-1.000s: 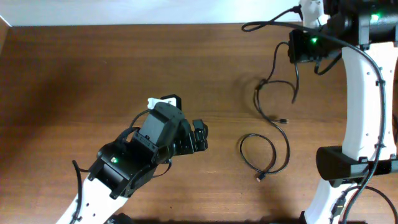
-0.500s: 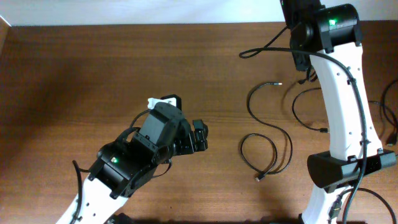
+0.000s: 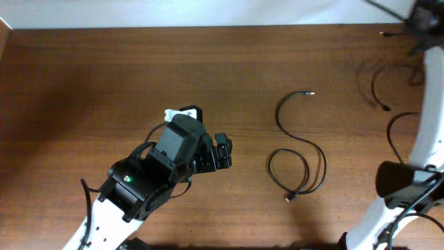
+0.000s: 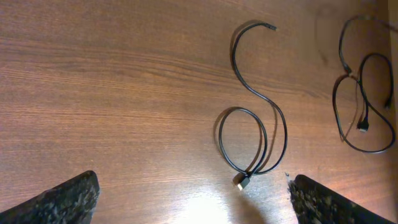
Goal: Untangle cables
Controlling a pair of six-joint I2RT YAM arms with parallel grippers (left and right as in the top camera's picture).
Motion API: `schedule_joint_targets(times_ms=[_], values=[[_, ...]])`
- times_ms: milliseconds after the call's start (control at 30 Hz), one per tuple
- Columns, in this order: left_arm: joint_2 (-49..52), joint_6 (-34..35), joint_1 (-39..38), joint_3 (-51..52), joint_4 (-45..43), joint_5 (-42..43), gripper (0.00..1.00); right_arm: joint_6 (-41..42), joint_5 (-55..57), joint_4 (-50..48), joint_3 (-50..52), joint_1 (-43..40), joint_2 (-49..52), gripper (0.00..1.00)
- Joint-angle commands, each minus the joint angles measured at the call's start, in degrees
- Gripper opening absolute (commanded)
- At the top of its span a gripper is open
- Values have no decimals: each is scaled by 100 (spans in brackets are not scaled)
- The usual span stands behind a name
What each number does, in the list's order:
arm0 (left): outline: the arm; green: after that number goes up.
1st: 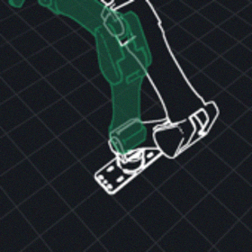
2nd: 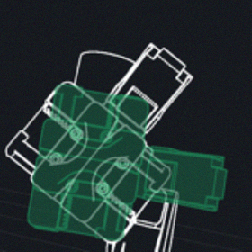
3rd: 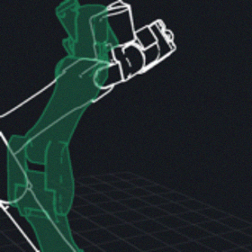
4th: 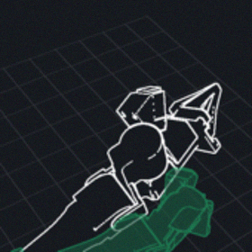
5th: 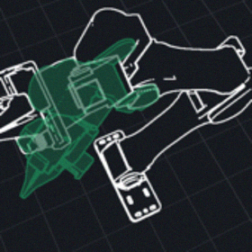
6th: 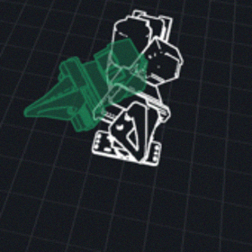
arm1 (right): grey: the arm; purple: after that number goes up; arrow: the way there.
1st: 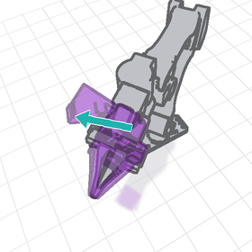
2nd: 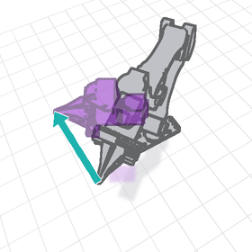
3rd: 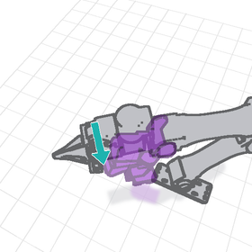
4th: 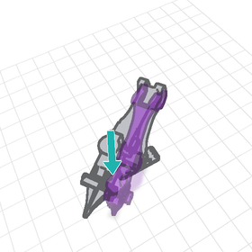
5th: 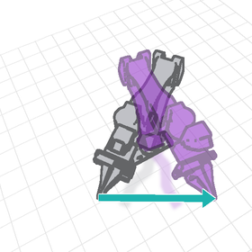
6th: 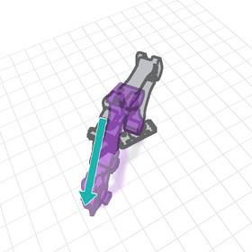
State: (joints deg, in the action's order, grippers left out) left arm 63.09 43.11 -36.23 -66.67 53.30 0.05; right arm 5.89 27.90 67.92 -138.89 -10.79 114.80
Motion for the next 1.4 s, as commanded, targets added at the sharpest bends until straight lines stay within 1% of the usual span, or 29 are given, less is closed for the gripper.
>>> schedule_joint_targets(times_ms=[0, 133, 200, 233, 300, 333, 400, 500, 533, 600, 733, 767, 800, 833, 867, 900, 1000, 1067, 1133, 1167, 1233, 1267, 1300, 1367], values=[[-44, -72, 13, -76, -7, 20, 99, 57, -1565, -306, -26, -656, -85, 4], [-44, -72, 13, -76, -7, 20, 99, 42, -1650, -699, -26, -1169, 186, 4], [-44, -72, 13, -76, -7, 20, 99, 42, -2013, -909, -24, -1172, 452, 4], [-44, -72, 13, -76, -7, 20, 99, 42, -2356, -1040, -22, -1169, 660, 4], [-44, -72, 13, -76, -7, 20, 99, 63, -2629, -1211, -17, -1167, 1123, 4], [-44, -72, 13, -76, -7, 20, 99, 63, -2640, -1204, -17, -1150, 1421, 4], [-44, -72, 13, -76, -7, 20, 99, 57, -2614, -1198, -15, -1025, 1683, 4], [-44, -72, 13, -76, -7, 20, 99, 37, -2024, -1134, 144, -973, 1784, 4], [-44, -72, 13, -76, -7, 20, 99, 35, -1449, -1110, 334, -946, 1784, 4], [-44, -72, 13, -76, -7, 20, 99, 42, -839, -1180, 791, -938, 1784, 4], [-44, -72, 13, -76, -7, 20, 99, 61, -789, -1510, 1674, -942, 1786, 4], [-44, -72, 13, -76, -7, 20, 99, 61, -791, -1591, 1797, -942, 1786, 7], [-44, -72, 13, -76, -7, 20, 99, 61, -835, -1633, 1873, -942, 1786, 51], [-44, -72, 13, -76, -7, 20, 99, 61, -935, -1635, 1873, -942, 1786, 75], [-44, -72, 13, -76, -7, 20, 99, 61, -990, -1639, 1873, -942, 1786, 84], [-44, -72, 13, -76, -7, 20, 99, 61, -1161, -1698, 1843, -942, 1770, 99], [-44, -72, 13, -76, -7, 20, 99, -7, -1311, -1316, 1259, -946, 1379, 99], [-44, -72, 13, -76, -7, 20, 99, -4, -1340, -616, 614, -929, 918, 99], [-44, -72, 13, -76, -7, 20, 99, -2, -1576, -149, 262, -885, 636, 99], [-44, -72, 13, -76, -7, 20, 99, -2, -1864, 144, 129, -844, 474, 99], [-44, -72, 13, -76, -7, 20, 99, 4, -3252, 960, 44, -669, -22, 99], [-44, -72, 13, -76, -7, 20, 99, 22, -3692, 1257, 44, -599, -118, 99], [-44, -72, 13, -76, -9, 20, 99, 22, -4323, 1762, 44, -470, -214, 99], [-44, -72, 13, -76, -7, 20, 99, 20, -4487, 2234, 74, -308, -201, 99]])
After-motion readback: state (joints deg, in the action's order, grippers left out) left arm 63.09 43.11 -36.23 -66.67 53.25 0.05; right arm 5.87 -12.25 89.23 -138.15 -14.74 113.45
